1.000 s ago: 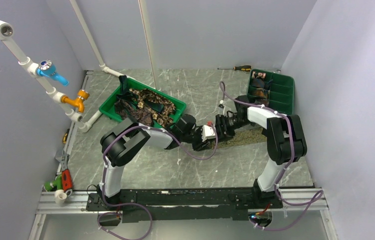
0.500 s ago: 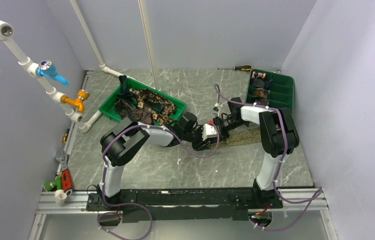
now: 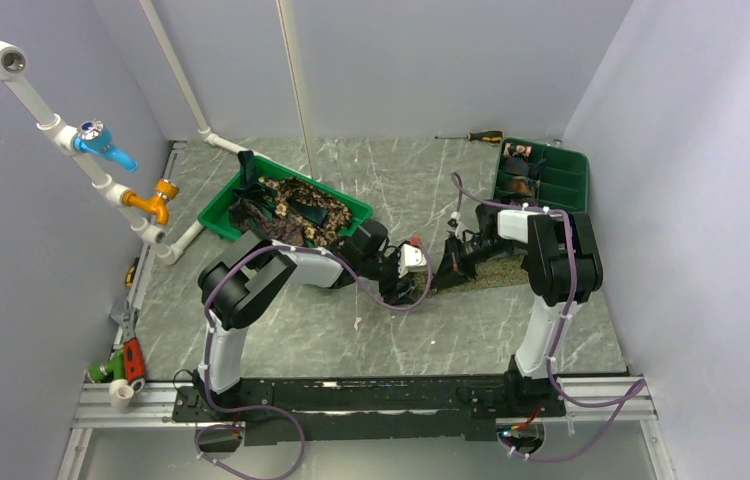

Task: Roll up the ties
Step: Roll the tie at the center of the board.

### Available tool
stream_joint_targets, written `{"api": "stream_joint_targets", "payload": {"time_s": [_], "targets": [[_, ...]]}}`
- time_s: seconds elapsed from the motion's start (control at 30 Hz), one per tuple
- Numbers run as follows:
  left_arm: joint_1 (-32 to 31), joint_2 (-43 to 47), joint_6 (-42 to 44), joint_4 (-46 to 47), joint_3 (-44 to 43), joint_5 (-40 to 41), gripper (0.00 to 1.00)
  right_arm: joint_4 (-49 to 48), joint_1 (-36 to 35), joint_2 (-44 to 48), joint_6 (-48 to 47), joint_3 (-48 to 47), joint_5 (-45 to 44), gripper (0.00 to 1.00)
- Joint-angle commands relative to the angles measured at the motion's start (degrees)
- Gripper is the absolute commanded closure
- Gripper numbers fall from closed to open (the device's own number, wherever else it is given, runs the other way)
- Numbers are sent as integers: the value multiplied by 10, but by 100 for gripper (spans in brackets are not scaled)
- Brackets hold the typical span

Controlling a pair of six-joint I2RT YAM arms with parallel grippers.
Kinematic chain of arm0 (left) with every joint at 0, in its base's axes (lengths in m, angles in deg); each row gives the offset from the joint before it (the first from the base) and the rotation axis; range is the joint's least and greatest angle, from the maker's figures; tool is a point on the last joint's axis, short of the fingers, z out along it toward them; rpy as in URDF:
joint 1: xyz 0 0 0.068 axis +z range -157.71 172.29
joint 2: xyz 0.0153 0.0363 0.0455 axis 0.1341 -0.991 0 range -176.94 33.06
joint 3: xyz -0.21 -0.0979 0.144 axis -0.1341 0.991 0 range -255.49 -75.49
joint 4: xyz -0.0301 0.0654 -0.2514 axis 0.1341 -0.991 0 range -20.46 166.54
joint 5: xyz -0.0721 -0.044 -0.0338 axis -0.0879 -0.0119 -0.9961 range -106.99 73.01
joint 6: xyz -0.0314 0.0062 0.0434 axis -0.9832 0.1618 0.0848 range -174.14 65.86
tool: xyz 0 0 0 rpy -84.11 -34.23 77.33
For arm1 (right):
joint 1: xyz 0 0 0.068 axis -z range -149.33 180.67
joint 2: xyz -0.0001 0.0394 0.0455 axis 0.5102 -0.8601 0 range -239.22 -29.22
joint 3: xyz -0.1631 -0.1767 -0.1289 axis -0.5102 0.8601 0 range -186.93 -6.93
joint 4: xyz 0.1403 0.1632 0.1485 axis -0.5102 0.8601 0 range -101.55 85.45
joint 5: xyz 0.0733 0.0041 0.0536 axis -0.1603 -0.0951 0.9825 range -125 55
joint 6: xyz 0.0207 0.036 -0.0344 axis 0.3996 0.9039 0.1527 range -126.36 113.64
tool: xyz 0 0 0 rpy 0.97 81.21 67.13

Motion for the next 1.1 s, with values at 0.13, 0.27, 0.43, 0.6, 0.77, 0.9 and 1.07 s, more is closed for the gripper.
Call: {"api": "stream_joint_targets", "payload": {"time_s": [0.13,0.27,0.43,0.6,0.77,0.9,1.07], "targets": [[-2,-27,5,9,-38,12,20,-58,4,-44,-39,-14,-179,100],[-16,-36,7,28,-56,24,19,-47,3,-55,-40,-23,-178,100],[-30,-51,35,16,-72,30,27,-26,3,-61,-50,-29,-166,100],[-36,-48,51,23,-67,27,33,-20,-8,-60,-50,-23,-148,100],[-35,-36,60,-11,-54,7,70,-8,-16,-37,-74,-33,-97,100],[-19,-9,73,-44,5,-44,80,50,-5,13,-113,-65,-26,100],[-10,11,117,-78,58,-92,82,78,5,56,-110,-84,14,89]]}}
